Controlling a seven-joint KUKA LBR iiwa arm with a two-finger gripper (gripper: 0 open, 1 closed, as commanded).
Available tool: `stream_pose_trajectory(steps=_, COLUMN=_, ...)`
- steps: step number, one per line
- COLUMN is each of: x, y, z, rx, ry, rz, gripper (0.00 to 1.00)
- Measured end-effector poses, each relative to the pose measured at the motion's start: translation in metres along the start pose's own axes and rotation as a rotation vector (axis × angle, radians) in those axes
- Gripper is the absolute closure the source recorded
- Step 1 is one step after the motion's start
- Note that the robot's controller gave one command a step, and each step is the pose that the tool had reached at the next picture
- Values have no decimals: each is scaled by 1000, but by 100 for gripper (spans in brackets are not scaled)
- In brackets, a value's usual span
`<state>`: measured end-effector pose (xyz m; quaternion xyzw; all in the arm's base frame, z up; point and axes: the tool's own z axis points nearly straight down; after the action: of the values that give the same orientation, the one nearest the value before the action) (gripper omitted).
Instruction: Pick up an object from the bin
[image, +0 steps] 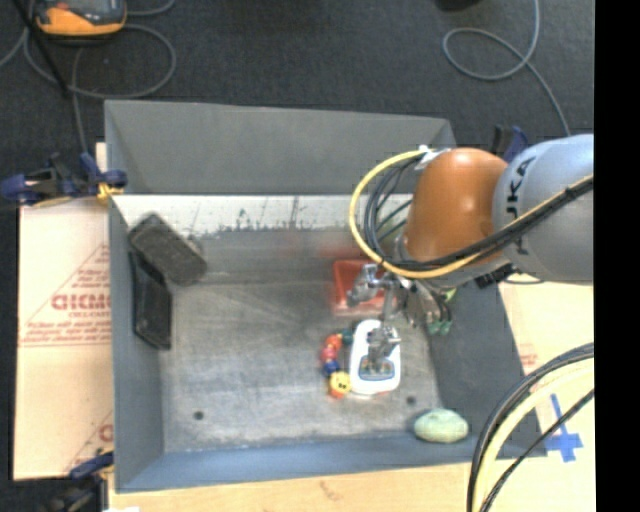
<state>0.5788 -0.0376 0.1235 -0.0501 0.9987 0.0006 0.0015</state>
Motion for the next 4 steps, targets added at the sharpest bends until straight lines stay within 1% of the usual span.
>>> stream_pose_trajectory(steps=1, x=0, y=0, z=0, rx=0, ry=-1, rz=1, gripper=0)
stream_pose_trajectory(steps=2, x=33, y=22, z=46, rx=4, ry=-19, rz=166, gripper=100)
stream_pose_trajectory(steps=3, x=33, y=22, z=46, rx=4, ry=-19, rz=166, gripper=100)
stream_pose_trajectory(steps=4, x=52, y=14, z=35, rx=1, ry=-6, rz=63, gripper=100)
